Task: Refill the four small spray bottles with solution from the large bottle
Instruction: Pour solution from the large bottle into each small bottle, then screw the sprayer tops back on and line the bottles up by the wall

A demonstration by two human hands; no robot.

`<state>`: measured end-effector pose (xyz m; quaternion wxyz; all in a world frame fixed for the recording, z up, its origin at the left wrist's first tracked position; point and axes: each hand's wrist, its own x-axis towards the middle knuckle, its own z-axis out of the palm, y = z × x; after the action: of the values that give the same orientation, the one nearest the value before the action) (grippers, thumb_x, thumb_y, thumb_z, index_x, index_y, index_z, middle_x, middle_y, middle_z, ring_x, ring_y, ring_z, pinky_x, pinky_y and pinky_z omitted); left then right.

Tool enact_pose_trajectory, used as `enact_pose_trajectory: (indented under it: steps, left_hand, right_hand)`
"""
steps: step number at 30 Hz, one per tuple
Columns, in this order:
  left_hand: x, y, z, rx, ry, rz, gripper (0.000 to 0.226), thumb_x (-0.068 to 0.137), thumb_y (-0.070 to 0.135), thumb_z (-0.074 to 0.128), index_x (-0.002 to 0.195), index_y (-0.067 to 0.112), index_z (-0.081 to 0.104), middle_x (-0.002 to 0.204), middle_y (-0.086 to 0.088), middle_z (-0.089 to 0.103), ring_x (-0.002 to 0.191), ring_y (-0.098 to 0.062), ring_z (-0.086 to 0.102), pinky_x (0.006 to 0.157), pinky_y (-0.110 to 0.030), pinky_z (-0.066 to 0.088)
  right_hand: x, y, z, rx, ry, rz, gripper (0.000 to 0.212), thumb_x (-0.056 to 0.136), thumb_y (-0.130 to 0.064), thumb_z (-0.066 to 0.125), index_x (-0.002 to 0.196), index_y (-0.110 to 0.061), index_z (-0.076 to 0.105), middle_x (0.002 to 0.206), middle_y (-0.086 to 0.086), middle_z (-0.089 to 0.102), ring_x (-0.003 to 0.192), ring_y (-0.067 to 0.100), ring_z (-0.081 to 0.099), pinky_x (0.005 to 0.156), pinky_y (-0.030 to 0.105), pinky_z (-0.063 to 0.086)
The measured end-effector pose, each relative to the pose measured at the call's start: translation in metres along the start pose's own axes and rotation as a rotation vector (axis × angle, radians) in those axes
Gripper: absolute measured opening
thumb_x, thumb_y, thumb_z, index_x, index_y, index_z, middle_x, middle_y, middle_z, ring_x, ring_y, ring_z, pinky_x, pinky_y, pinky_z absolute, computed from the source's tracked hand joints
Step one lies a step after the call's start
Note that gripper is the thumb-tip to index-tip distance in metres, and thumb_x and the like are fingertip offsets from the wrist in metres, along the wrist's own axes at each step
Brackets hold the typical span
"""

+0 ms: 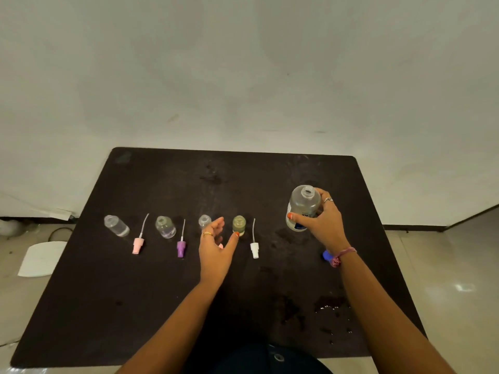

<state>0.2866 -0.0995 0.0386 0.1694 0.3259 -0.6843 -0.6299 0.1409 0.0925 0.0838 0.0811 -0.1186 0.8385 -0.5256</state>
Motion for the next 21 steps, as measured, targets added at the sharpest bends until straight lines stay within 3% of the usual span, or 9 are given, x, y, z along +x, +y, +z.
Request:
enact_pose_trajectory:
  steps: [2,6,10,21]
  left_hand:
    - [-0.001,-0.005,0.010,0.010,0.020,-0.023,0.054,0.082,0.010,0.073,0.130,0.016,0.051,0.129,0.000,0.056,0.120,-0.010,0.052,0.101,-0.025,0.041]
    - [-0.003,-0.013,0.024,0.020,0.052,-0.060,0.054,0.082,0.009,0.073,0.130,0.018,0.050,0.127,0.003,0.054,0.121,-0.011,0.051,0.104,-0.030,0.042]
    - [-0.004,-0.017,0.031,0.033,0.081,-0.076,0.054,0.082,0.008,0.072,0.130,0.017,0.049,0.130,0.001,0.053,0.120,-0.009,0.050,0.101,-0.026,0.042]
    - [-0.002,-0.024,0.034,0.038,0.115,-0.097,0.054,0.082,0.006,0.072,0.130,0.017,0.050,0.132,-0.002,0.053,0.119,-0.010,0.051,0.102,-0.026,0.041]
  right_hand:
    - [-0.002,0.016,-0.005,-0.006,0.002,0.021,0.069,0.061,-0.019,0.087,0.117,-0.033,0.048,0.108,-0.016,0.056,0.101,0.002,0.055,0.086,0.014,0.042]
    - [-0.003,0.044,-0.005,0.031,0.001,0.109,0.070,0.058,-0.015,0.088,0.115,-0.035,0.051,0.115,-0.007,0.060,0.107,0.009,0.057,0.096,0.029,0.047]
    - [0.000,0.061,-0.001,0.052,0.022,0.158,0.073,0.058,-0.010,0.088,0.119,-0.026,0.052,0.118,-0.002,0.058,0.109,0.013,0.057,0.098,0.037,0.048]
    - [-0.002,0.078,-0.003,0.049,-0.005,0.187,0.076,0.060,-0.012,0.087,0.121,-0.031,0.045,0.123,-0.003,0.055,0.113,0.014,0.055,0.100,0.034,0.046]
